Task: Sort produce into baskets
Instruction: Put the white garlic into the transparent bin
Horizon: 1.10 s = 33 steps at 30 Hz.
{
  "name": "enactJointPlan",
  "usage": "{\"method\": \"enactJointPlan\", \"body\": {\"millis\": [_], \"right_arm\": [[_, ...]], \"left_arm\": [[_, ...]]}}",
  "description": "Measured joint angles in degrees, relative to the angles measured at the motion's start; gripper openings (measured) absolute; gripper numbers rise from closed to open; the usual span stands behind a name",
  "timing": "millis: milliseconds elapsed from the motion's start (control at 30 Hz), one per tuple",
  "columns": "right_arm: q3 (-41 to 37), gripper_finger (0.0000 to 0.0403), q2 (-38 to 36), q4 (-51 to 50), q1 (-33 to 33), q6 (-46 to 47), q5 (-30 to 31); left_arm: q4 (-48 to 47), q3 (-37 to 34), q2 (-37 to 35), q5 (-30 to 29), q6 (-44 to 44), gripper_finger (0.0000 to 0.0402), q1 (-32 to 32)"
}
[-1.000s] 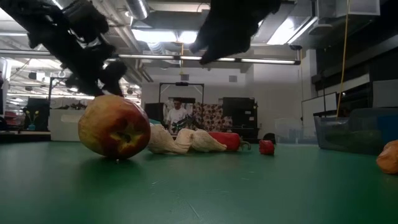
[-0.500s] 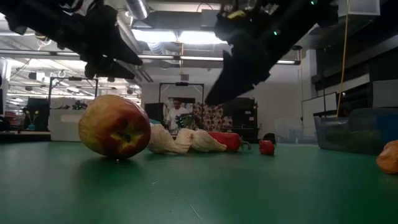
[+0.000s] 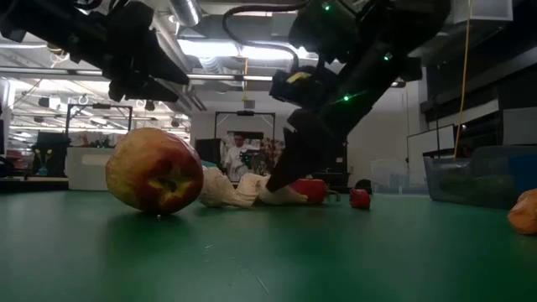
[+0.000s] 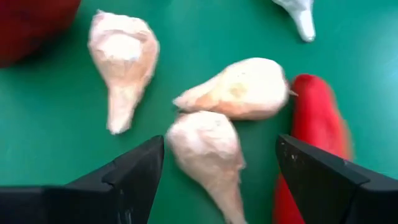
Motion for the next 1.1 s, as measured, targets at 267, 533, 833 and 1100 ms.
{"method": "enactJointPlan", "body": {"millis": [267,533,833,1100], "right_arm": [[0.0,0.0308,0.15,1.36,0.18,-0.11,-0.04],[0.02,0.0308,3.88,5.24,0.14,0.0,-0.13],[0.2,0.0248,5.31,6.1,0.14,0.7,-1.1],[0.22,0.0112,5.39,5.97,-0.06,1.25,-2.03]], "left_arm": [[-0.16,0.0,0.0,-0.04,0.02,0.029,0.02],[-0.19,0.0,0.0,-0.04,-0.94,0.029,0.02],[-0.4,0.0,0.0,-0.04,-1.49,0.029,0.02],[-2.19,0.0,0.0,-0.02,-2.81,0.029,0.02]]}}
